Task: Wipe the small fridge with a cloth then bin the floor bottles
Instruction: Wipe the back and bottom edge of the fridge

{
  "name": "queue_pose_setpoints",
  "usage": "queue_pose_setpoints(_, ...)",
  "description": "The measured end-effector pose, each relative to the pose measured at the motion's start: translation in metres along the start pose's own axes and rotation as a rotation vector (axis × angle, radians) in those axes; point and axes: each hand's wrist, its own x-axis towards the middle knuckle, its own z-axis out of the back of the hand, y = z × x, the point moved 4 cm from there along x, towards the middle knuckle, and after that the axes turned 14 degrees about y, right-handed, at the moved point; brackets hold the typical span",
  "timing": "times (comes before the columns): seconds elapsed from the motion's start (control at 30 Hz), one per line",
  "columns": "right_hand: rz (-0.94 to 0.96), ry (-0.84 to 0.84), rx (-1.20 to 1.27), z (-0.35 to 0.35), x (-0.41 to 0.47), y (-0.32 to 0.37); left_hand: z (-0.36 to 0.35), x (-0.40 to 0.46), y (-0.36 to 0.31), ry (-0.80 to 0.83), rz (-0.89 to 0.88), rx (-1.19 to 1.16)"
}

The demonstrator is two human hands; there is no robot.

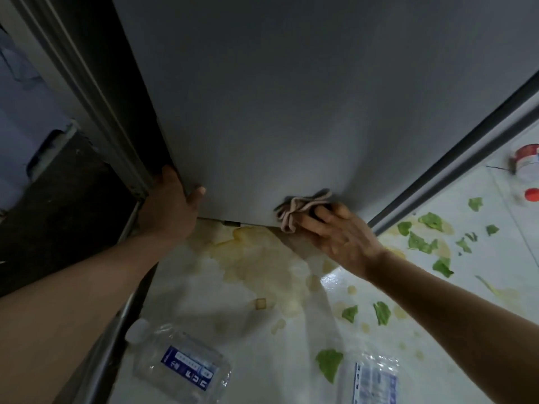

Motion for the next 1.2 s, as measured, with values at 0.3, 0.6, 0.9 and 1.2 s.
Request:
queue_pose_setpoints(0.3, -0.072, 0.006, 0.035, -0.021, -0.022, -0.006, -0.002, -0.001, 0.004, -0.063, -0.032, -0.021)
queue_pose_setpoints(0.6, -0.274, -0.174, 0.108, -0.014, -0.068, -0.05, -0.003, 0.003, 0.007, -0.061, -0.031, -0.039)
queue_pose_setpoints(0.9, -0.413, -0.259, 0.275, -0.036, -0.075, -0.042, -0.002, 0.005, 0.011, -0.078, -0.072, -0.048)
queue_pose_setpoints(1.2, -0.358, -0.124, 0.182, -0.037, -0.085, -0.037, -0.004, 0.004, 0.008, -0.083, -0.09, -0.089)
